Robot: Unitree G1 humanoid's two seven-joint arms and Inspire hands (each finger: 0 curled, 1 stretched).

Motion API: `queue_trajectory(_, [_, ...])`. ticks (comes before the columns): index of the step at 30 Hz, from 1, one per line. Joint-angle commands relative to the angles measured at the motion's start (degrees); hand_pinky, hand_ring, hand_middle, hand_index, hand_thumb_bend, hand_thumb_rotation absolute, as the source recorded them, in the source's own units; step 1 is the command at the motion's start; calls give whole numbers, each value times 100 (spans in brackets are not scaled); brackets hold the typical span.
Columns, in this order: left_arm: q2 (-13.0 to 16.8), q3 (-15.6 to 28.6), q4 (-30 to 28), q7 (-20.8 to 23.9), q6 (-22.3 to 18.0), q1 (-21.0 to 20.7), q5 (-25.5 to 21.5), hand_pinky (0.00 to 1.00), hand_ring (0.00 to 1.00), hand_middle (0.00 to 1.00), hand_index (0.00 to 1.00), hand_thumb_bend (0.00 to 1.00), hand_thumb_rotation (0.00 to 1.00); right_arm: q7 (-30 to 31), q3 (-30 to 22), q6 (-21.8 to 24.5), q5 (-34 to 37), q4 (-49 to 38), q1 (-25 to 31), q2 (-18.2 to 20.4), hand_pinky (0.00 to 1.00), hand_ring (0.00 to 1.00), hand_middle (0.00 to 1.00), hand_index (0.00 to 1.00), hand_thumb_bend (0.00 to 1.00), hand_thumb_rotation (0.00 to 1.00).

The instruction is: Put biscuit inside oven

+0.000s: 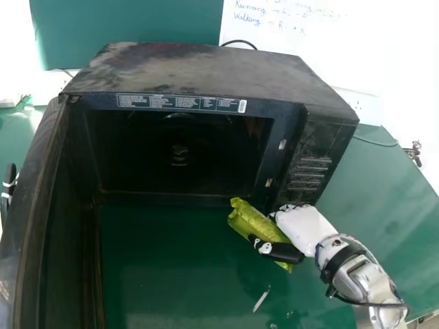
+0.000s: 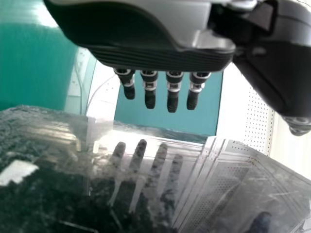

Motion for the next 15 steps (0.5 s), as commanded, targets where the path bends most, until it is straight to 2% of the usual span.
queue_trajectory(1, [-7, -33, 11, -3, -5, -14, -3, 100, 100, 100, 100, 99, 97, 54, 25, 54, -10, -102, -178, 91, 16, 24, 43, 49, 53, 0])
queue_trajectory(15, [-20, -42, 72, -95, -81, -37, -1, 100, 100, 100, 100, 98, 98, 199, 220, 179, -132, -84, -513, 475, 16, 25, 40, 49, 53, 0])
